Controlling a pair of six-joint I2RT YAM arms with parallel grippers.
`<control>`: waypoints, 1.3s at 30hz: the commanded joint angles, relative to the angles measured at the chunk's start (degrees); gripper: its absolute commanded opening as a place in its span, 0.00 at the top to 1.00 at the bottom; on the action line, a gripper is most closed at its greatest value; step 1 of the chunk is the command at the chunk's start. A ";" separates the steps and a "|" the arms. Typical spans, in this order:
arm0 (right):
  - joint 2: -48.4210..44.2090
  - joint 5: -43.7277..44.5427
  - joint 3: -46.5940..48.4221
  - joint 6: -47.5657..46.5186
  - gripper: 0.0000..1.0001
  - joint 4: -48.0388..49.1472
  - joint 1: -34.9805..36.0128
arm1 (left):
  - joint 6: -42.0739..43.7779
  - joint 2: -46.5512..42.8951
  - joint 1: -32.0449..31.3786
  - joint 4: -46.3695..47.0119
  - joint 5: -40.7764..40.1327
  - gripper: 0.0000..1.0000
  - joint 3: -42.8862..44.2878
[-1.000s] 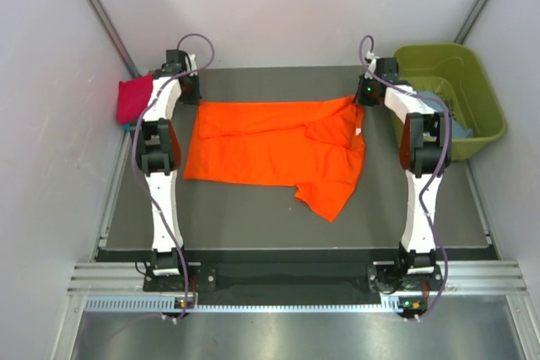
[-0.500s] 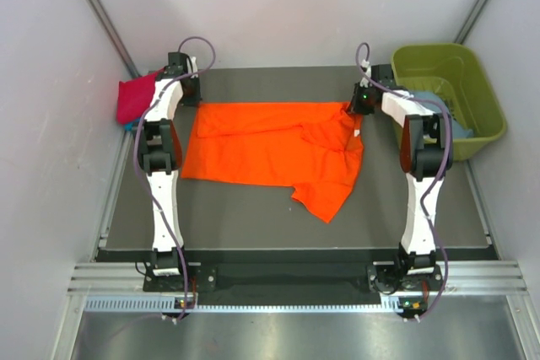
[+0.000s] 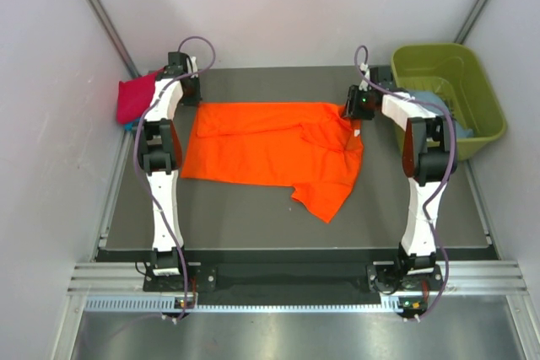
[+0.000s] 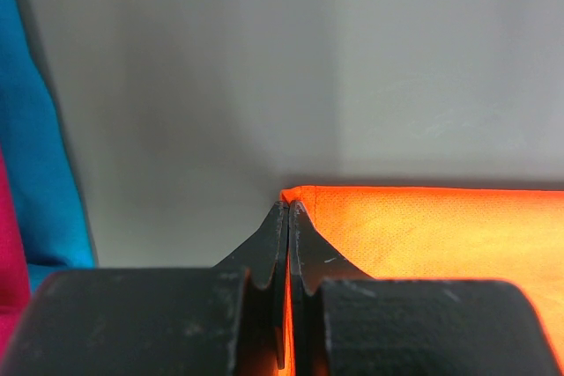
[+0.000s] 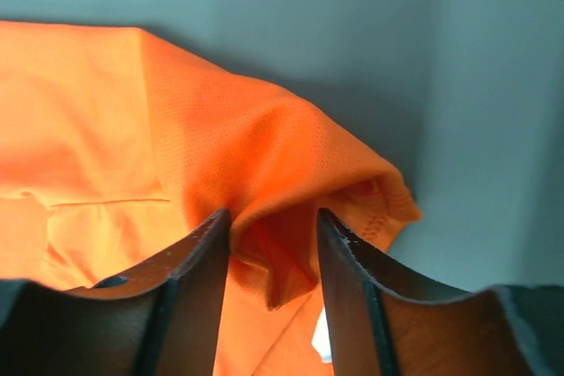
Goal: Fold and stack the t-shirts
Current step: Fold the tshirt
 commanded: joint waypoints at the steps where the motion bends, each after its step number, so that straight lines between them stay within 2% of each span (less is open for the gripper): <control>1: -2.56 1.68 3.97 -1.05 0.54 0.23 -0.90 | -0.33 -0.46 0.16 1.70 0.46 1.00 2.16; 10: 1.39 2.65 8.55 -0.34 0.52 1.81 -3.36 | 0.02 -1.96 0.07 1.35 0.19 1.00 0.40; 19: 4.12 -0.16 9.52 1.85 0.62 1.64 -3.37 | 0.90 -3.28 0.07 1.08 -1.04 1.00 -1.18; 22: 4.47 -0.86 9.08 1.94 0.75 1.81 -3.45 | 1.07 -3.28 -0.28 1.00 -1.56 1.00 -1.27; 23: 4.65 -0.86 9.08 1.77 0.87 1.90 -3.37 | 1.25 -3.28 -0.37 1.00 -1.74 1.00 -1.27; 26: 5.09 -0.95 9.26 1.59 1.00 2.78 -3.54 | 1.60 -3.54 -0.89 1.08 -2.27 1.00 -1.45; 33: 8.07 1.33 13.64 1.33 1.00 3.31 -4.33 | 2.04 -3.63 -0.99 1.26 -4.55 1.00 -2.33; 39: 10.45 0.98 17.16 2.20 1.00 4.62 -4.51 | 2.22 -1.96 -0.81 2.66 -7.10 1.00 0.22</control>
